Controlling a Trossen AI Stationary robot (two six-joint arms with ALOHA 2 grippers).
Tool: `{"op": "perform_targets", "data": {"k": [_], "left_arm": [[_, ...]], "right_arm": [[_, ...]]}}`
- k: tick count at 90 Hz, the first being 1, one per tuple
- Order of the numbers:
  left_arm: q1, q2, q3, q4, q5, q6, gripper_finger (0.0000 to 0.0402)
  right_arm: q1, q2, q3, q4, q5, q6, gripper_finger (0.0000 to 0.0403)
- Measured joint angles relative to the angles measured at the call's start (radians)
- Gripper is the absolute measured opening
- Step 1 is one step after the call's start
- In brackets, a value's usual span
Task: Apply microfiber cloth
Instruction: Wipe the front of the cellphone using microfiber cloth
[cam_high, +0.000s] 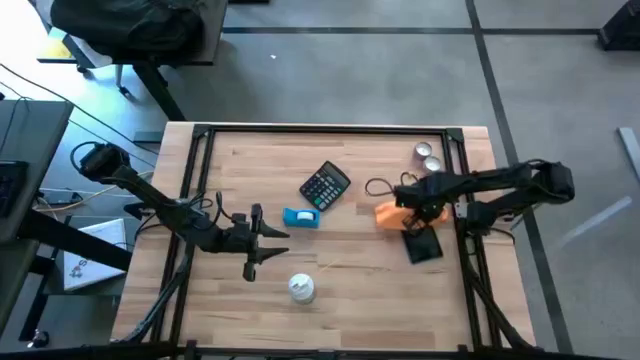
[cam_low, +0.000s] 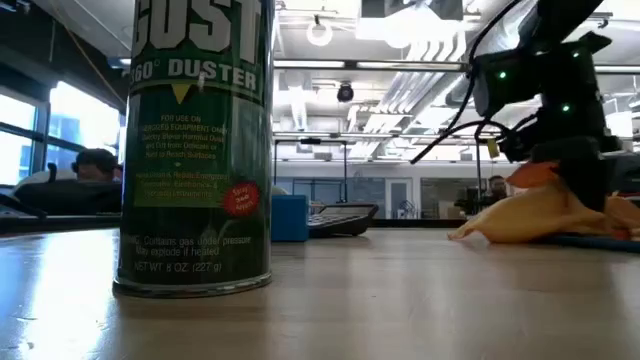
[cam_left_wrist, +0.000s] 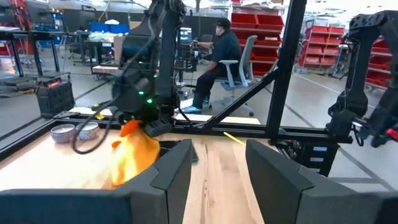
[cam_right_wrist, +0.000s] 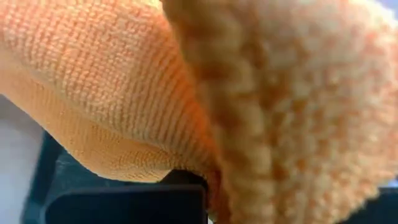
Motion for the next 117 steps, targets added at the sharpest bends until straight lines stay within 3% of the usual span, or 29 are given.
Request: {"op": "perform_targets", "data": {"k": [11, 18, 41, 53, 67, 81, 95, 117], "left_arm": [[0.000, 0.000, 0.000, 0.001, 0.000, 0.008, 0.0133], [0.000, 0.000, 0.000, 0.001, 0.000, 0.008, 0.0133], [0.000, 0.005, 0.000, -0.007, 0.000, -0.007, 0.0133], [-0.001, 0.015, 0.001, -0.002, 0.000, -0.010, 0.0133], [-0.001, 0.025, 0.000, 0.005, 0.000, -0.009, 0.0133], [-0.001, 0.026, 0.001, 0.017, 0.000, -0.009, 0.0133], [-0.007, 0.026, 0.000, 0.029, 0.002, -0.009, 0.0133], [-0.013, 0.026, 0.001, 0.033, 0.004, -0.010, 0.0133]], "right_arm": [[0.054, -0.020, 0.002, 0.241, -0.074, -0.031, 0.0000], [0.066, -0.030, 0.029, 0.279, -0.090, -0.050, 0.0000], [0.156, -0.072, 0.206, -0.049, -0.076, -0.009, 0.0000], [0.282, -0.070, 0.244, -0.211, -0.172, 0.115, 0.0000], [0.427, -0.055, 0.180, -0.193, -0.261, 0.215, 0.0000], [0.497, -0.017, 0.085, -0.066, -0.326, 0.264, 0.0000], [0.457, 0.024, 0.030, 0.147, -0.289, 0.273, 0.0000], [0.321, 0.036, 0.092, 0.213, -0.024, 0.113, 0.0000]]}}
